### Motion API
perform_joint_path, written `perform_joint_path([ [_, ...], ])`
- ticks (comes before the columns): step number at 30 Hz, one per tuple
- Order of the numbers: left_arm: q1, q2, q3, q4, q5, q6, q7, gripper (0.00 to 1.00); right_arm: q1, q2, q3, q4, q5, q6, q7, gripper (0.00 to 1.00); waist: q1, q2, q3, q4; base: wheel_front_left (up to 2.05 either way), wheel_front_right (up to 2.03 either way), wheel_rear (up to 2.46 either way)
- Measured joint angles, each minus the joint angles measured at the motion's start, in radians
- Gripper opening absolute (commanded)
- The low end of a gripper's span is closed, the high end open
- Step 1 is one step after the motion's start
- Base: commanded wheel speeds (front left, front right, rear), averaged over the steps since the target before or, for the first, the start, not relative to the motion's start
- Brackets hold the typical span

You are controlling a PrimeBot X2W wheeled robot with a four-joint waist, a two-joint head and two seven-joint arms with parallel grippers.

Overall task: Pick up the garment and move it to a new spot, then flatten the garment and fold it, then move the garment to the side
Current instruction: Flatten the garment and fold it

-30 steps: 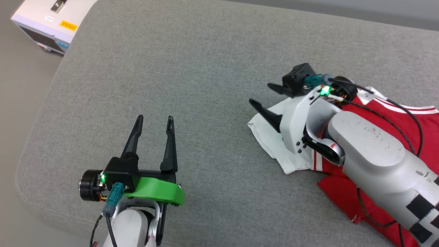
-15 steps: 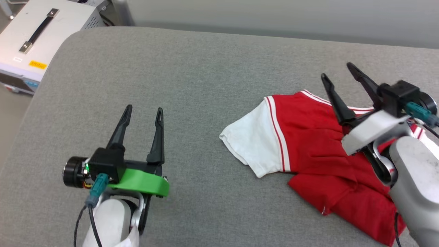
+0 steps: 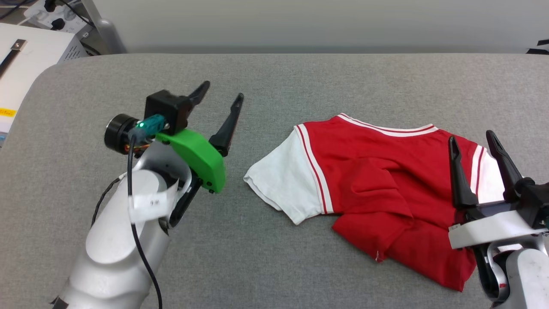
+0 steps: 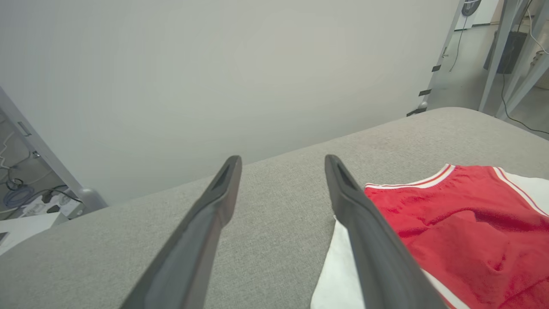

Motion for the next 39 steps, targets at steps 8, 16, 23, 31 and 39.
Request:
perform_joint_path([
  [8,-0.18,0.106,-0.217,0.031,-0.35,0.0,0.434,1.0,0.036,0.04,-0.024,-0.039,-0.047,0.0,0.0,1.0,0.0,0.0,0.022,-0.032,0.0,0.0,0.0],
  [16,-0.298,0.182,-0.444,0.101,-0.484,0.0,0.682,1.0,0.026,0.059,-0.013,-0.041,-0.063,0.0,0.0,1.0,0.0,0.0,0.066,-0.068,0.0,0.0,0.0],
  [23,-0.34,0.198,-0.591,0.209,-0.507,0.0,0.7,1.0,-0.014,0.066,-0.006,-0.039,-0.069,0.0,0.0,1.0,0.0,0.0,0.124,-0.099,0.0,0.0,0.0],
  [31,-0.385,0.206,-0.714,0.277,-0.548,0.0,0.667,1.0,-0.035,0.075,-0.001,-0.034,-0.078,0.0,0.0,1.0,0.0,0.0,0.173,-0.125,0.0,0.0,0.0],
  [39,-0.411,0.222,-0.793,0.282,-0.605,0.0,0.529,0.0,-0.037,0.077,-0.005,-0.022,-0.088,0.0,0.0,1.0,0.0001,0.0,0.166,-0.115,0.0,0.0,0.0],
])
